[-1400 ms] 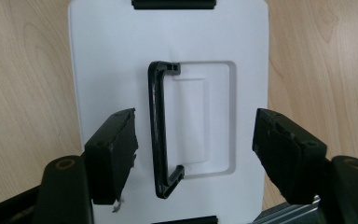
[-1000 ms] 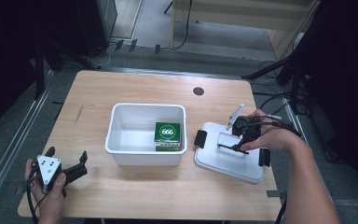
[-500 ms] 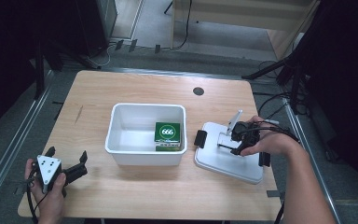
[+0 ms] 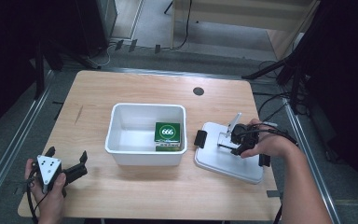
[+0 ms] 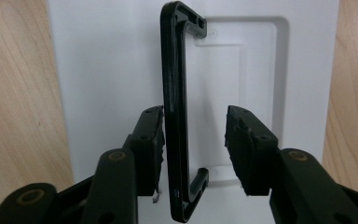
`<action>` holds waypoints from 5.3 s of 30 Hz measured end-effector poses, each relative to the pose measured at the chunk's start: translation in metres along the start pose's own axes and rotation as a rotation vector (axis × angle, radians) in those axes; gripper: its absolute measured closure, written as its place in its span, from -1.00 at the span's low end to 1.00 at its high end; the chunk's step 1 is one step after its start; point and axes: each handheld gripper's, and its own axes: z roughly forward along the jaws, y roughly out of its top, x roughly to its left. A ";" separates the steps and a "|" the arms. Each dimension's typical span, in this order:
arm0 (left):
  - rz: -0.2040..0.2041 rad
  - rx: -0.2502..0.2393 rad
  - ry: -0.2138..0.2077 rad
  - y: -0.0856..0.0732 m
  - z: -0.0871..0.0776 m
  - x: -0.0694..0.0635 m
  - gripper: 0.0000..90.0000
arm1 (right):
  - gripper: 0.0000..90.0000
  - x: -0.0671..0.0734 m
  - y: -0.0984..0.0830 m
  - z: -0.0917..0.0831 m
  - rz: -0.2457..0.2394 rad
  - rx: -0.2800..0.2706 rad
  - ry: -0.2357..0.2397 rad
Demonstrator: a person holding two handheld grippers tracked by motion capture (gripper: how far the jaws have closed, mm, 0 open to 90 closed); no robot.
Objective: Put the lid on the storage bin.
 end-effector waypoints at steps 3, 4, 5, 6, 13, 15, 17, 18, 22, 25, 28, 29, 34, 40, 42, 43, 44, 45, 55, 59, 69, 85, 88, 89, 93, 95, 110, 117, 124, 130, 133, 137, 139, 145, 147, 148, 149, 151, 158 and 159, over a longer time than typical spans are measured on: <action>0.000 0.001 0.000 0.000 0.000 0.000 -1.00 | 0.37 -0.001 0.000 0.002 0.003 0.010 -0.005; 0.000 0.001 0.000 0.000 0.000 0.000 -1.00 | 0.39 -0.001 0.001 0.003 0.007 0.017 -0.008; 0.000 0.000 0.000 0.000 0.000 0.000 -1.00 | 0.42 -0.001 0.001 0.003 0.000 0.019 -0.011; 0.000 0.001 0.000 0.000 0.000 0.000 -1.00 | 0.46 -0.001 0.001 0.004 0.001 0.020 -0.013; -0.002 0.000 0.000 0.000 0.000 0.000 -1.00 | 0.72 -0.005 0.002 0.003 -0.007 0.009 -0.035; -0.003 0.000 0.000 0.000 0.000 0.000 -1.00 | 0.80 -0.006 0.001 0.003 -0.015 0.006 -0.036; -0.003 0.000 0.000 0.000 0.000 0.001 -1.00 | 0.85 -0.006 0.001 0.002 -0.020 0.001 -0.045; -0.003 0.000 0.000 0.000 0.000 0.000 -1.00 | 0.85 -0.006 0.001 0.002 -0.024 -0.002 -0.044; -0.004 0.001 0.001 0.000 0.000 0.000 -1.00 | 0.89 -0.005 0.002 0.001 -0.051 0.005 -0.056; -0.004 -0.001 0.002 0.000 0.000 0.001 -1.00 | 0.89 -0.006 0.003 -0.003 -0.062 -0.005 -0.061; -0.005 0.000 0.002 0.000 0.000 0.001 -1.00 | 0.89 -0.007 0.005 -0.008 -0.085 -0.006 -0.072; -0.005 0.000 0.002 0.000 0.000 0.001 -1.00 | 0.89 -0.007 0.006 -0.011 -0.085 -0.008 -0.075; -0.004 -0.001 0.001 0.000 0.000 0.001 -1.00 | 0.89 -0.008 0.008 -0.023 -0.096 -0.024 -0.080; -0.004 -0.002 0.002 0.000 0.000 0.000 -1.00 | 0.89 -0.010 0.008 -0.040 -0.103 -0.033 -0.083; -0.004 -0.002 0.002 0.000 0.000 0.000 -1.00 | 0.89 -0.011 0.009 -0.047 -0.110 -0.036 -0.083; -0.003 -0.002 0.003 0.000 0.000 0.000 -1.00 | 0.89 -0.011 0.009 -0.050 -0.114 -0.035 -0.083; -0.001 -0.002 0.002 0.000 0.000 0.000 -1.00 | 0.89 -0.012 0.010 -0.053 -0.120 -0.036 -0.082; 0.000 -0.001 0.002 0.000 0.000 0.000 -1.00 | 0.89 -0.012 0.010 -0.056 -0.122 -0.038 -0.082; -0.002 -0.002 0.004 0.000 -0.001 0.000 -1.00 | 0.89 -0.014 0.014 -0.084 -0.139 -0.058 -0.091; 0.000 -0.002 0.003 0.000 -0.001 0.000 -1.00 | 0.89 -0.014 0.016 -0.093 -0.142 -0.071 -0.098; -0.001 -0.003 0.005 0.000 -0.001 0.000 -1.00 | 0.89 -0.014 0.024 -0.108 -0.156 -0.071 -0.107; 0.001 -0.001 0.004 0.000 0.000 0.000 -1.00 | 0.89 -0.010 0.039 -0.139 -0.163 -0.092 -0.117; 0.000 -0.001 0.003 0.000 0.000 0.000 -1.00 | 0.89 -0.009 0.043 -0.142 -0.166 -0.100 -0.120; 0.000 -0.001 0.003 0.000 0.000 0.000 -1.00 | 0.89 -0.008 0.045 -0.142 -0.168 -0.103 -0.117; 0.001 -0.001 0.003 0.000 0.000 0.000 -1.00 | 0.89 -0.006 0.051 -0.142 -0.177 -0.106 -0.113; 0.001 0.000 0.003 0.000 0.000 0.000 -1.00 | 0.89 -0.005 0.055 -0.143 -0.186 -0.108 -0.114; -0.006 0.006 -0.003 0.000 0.000 0.000 -1.00 | 0.89 0.004 0.086 -0.141 -0.213 -0.115 -0.098; -0.005 0.007 -0.004 0.000 0.001 0.001 -1.00 | 0.89 0.006 0.100 -0.140 -0.226 -0.125 -0.091; -0.005 0.017 -0.008 0.001 0.001 0.001 -1.00 | 0.89 0.010 0.115 -0.141 -0.236 -0.125 -0.086; -0.008 0.013 -0.009 0.001 0.003 0.001 -1.00 | 0.89 0.014 0.126 -0.142 -0.248 -0.126 -0.087; -0.010 0.014 -0.009 0.001 0.003 0.000 -1.00 | 0.89 0.016 0.131 -0.141 -0.259 -0.133 -0.083; -0.009 0.013 -0.009 0.002 0.004 -0.001 -1.00 | 0.89 0.018 0.137 -0.141 -0.267 -0.130 -0.080; -0.006 0.014 -0.011 0.002 0.004 -0.001 -1.00 | 0.89 0.019 0.141 -0.142 -0.272 -0.132 -0.078; -0.006 0.012 -0.009 0.002 0.004 -0.002 -1.00 | 0.89 0.023 0.151 -0.141 -0.281 -0.135 -0.075; -0.004 0.013 -0.006 0.002 0.004 -0.002 -1.00 | 0.89 0.024 0.155 -0.140 -0.295 -0.138 -0.074; -0.004 0.014 -0.006 0.002 0.004 -0.002 -1.00 | 0.89 0.025 0.156 -0.139 -0.294 -0.139 -0.075; -0.005 0.014 -0.004 0.002 0.004 -0.002 -1.00 | 0.89 0.026 0.158 -0.139 -0.298 -0.141 -0.070; -0.007 0.015 -0.004 0.002 0.004 -0.002 -1.00 | 0.89 0.027 0.161 -0.138 -0.302 -0.143 -0.066; -0.008 0.010 -0.008 0.002 0.004 -0.003 -1.00 | 0.89 0.031 0.171 -0.136 -0.315 -0.151 -0.055; -0.012 0.009 -0.009 0.002 0.003 -0.003 -1.00 | 0.89 0.031 0.172 -0.135 -0.313 -0.149 -0.052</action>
